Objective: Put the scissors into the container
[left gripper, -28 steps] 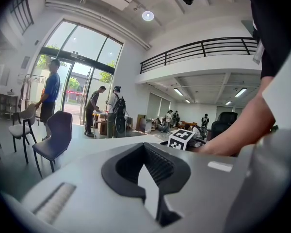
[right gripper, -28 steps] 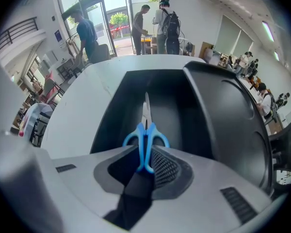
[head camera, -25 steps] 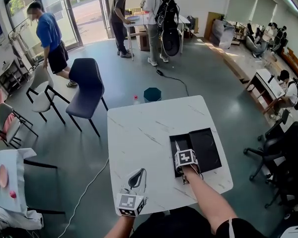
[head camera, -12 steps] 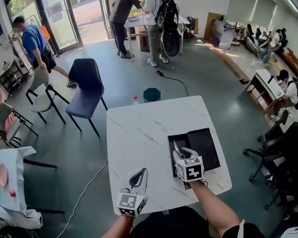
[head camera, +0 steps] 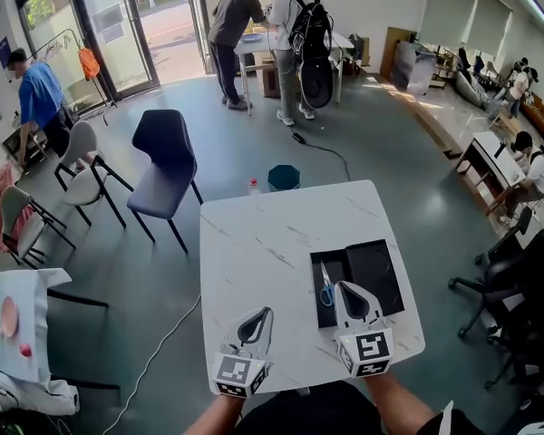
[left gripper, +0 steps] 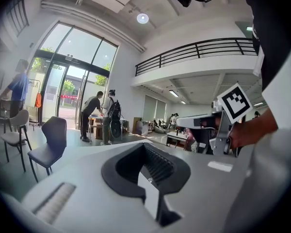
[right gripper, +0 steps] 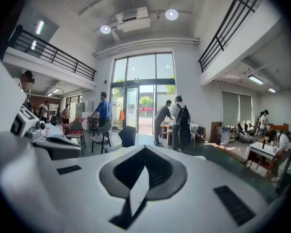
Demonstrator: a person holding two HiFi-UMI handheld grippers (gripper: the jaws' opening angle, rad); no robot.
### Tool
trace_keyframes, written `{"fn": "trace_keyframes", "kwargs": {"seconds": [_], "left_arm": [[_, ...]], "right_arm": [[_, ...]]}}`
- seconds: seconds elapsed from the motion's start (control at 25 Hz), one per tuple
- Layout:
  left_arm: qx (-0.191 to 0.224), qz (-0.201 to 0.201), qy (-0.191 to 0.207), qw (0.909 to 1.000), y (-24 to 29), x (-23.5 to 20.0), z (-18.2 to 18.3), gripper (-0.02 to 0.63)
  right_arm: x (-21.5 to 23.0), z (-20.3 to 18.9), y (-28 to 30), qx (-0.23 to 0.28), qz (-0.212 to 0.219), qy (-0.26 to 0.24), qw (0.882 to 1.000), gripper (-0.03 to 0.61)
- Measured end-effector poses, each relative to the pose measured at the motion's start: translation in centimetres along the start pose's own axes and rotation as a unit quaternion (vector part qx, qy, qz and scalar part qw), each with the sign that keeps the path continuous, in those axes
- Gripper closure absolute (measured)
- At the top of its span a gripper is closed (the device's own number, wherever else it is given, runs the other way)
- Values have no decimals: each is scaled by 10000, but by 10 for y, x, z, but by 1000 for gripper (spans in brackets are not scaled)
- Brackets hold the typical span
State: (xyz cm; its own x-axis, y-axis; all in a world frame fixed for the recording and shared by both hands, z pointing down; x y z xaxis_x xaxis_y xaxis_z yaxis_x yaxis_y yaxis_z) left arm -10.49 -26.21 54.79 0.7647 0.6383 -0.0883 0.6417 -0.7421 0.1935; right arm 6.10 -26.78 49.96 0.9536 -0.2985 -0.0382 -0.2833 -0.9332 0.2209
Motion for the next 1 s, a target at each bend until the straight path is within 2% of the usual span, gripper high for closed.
{"fn": "trace_keyframes", "kwargs": {"seconds": [0.2,0.44,0.6,0.72,1.0], "left_arm": [[105,1,79,9999,0,-3,14,604],[241,25,329,9992,4,-12,29,604],[169,-40,277,9995,5,-6,26,604],[93,-226,381,9990,8,8,21,604],[64,-335,369,9987,8,18,19,604]], "right_arm": [[-8,5,-18,384,11,-272,9989,571],[-6,13,-24,497,11,-323,9982,571],[-8,17,-24,607,16,-446,9972,572],[-12,9,-21,548,62,-785,9954,572],[-17,4,-18,424,154,-693,9966,572]]}}
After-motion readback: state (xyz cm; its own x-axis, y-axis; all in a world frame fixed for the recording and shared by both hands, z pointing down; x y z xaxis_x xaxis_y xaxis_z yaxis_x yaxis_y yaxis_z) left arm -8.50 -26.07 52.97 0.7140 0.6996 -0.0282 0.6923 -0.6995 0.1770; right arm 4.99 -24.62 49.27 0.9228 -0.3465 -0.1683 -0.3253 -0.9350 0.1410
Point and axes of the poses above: the fingertips, and each gripper's own axes: y forward along the fingers, x to its right, z out of its top, the point moved 2 cm from there along -y, backward along the fingers, and after that the axes turned 4 degrees about z, right-handed, at the moved point
